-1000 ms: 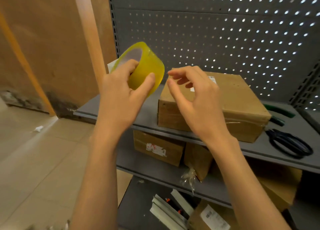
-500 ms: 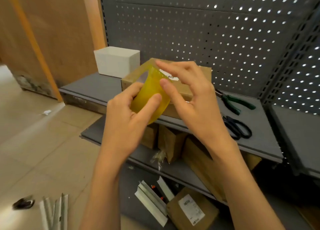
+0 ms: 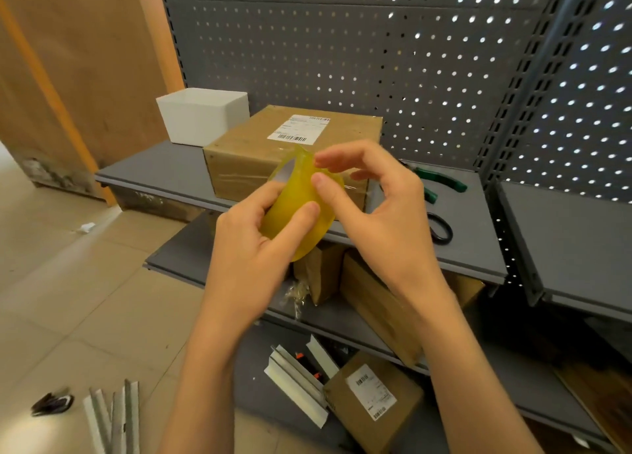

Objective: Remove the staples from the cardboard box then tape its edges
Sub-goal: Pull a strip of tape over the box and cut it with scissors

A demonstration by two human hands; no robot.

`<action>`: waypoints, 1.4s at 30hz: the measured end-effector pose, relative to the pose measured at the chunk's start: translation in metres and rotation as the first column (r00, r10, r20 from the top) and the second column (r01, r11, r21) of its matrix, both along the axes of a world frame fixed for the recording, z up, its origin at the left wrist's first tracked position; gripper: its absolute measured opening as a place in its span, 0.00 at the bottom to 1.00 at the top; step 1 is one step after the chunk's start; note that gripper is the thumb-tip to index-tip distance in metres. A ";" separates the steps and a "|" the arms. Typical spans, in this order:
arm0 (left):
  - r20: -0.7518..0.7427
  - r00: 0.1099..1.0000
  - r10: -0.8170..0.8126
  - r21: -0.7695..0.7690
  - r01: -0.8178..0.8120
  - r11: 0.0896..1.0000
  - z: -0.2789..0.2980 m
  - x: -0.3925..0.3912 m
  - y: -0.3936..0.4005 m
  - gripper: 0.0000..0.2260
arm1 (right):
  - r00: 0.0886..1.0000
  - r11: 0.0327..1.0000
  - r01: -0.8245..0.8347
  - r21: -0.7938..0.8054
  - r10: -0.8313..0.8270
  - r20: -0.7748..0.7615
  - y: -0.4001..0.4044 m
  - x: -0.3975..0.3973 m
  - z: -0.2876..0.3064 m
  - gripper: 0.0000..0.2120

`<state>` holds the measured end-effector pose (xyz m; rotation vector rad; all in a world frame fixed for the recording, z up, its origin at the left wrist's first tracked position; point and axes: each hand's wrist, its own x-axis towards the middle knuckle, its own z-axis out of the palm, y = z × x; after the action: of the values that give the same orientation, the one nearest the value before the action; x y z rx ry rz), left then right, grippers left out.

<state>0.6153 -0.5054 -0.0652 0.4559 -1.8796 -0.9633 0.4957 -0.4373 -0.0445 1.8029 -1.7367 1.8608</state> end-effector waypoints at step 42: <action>0.102 0.959 -0.265 0.144 0.250 0.958 -0.011 0.004 -0.021 0.10 | 0.924 0.918 0.369 -0.147 -0.380 -0.052 -0.014 0.024 -0.029 0.03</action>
<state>0.6196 -0.5263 -0.0759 0.3567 -2.0276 -1.2620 0.5197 -0.4515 -0.0738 1.3570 -1.7313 1.6788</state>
